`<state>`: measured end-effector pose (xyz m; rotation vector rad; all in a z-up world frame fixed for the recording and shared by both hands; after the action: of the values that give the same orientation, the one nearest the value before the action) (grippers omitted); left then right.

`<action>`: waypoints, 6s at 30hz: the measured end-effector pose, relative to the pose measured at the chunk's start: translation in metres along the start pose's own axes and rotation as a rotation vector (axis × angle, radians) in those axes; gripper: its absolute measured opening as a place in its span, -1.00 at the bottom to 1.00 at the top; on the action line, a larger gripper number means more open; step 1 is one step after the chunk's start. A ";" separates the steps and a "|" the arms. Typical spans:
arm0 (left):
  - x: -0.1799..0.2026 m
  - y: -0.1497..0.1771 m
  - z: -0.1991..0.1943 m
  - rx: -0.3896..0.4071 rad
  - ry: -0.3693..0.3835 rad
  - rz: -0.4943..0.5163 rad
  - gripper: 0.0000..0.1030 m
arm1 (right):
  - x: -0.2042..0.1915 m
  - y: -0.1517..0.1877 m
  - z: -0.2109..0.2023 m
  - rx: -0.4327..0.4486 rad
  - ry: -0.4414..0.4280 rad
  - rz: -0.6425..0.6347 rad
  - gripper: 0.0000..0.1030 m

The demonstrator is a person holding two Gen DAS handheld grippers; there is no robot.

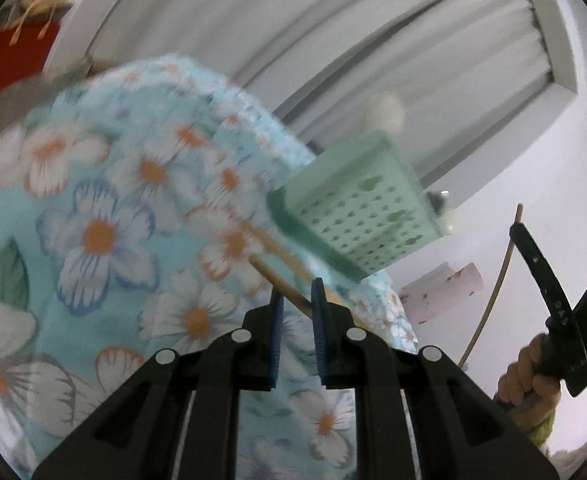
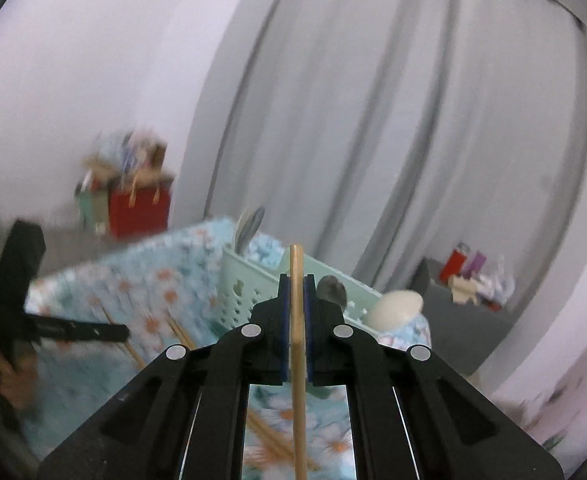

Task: Organize utensils
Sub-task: 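Carry the chopsticks in both grippers up over the green basket, then lower the chopsticks into the basket and open both grippers, then move both grippers back down toward the remaining chopsticks beside the basket, then close the left gripper on the remaining wooden chopsticks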

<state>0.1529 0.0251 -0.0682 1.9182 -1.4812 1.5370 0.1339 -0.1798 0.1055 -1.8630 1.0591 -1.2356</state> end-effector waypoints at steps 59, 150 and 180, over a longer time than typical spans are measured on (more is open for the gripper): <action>0.203 -0.079 0.026 0.294 -0.053 0.614 0.26 | 0.038 0.039 -0.053 0.161 -0.085 0.439 -0.91; -0.026 -0.037 0.074 -0.172 -0.168 -0.243 0.06 | -0.111 0.139 0.008 -0.422 -0.295 0.456 0.29; -0.055 -0.013 0.008 -0.109 -0.132 -0.418 -0.88 | -0.100 0.145 0.004 -0.400 -0.359 0.555 0.29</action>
<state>0.1731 0.0540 -0.1128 2.1261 -1.0893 1.1416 0.0765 -0.1572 -0.0598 -1.7916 1.5488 -0.3737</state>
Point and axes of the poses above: each gripper's, at about its wrist camera, not at the fingertips, and z roughly the way its jaws point, x to its right, y to its underside, the point moved 5 cm from there along z, roughly the way its jaws point, and after that the axes turned 15 degrees about -z, right-handed, at the moved point
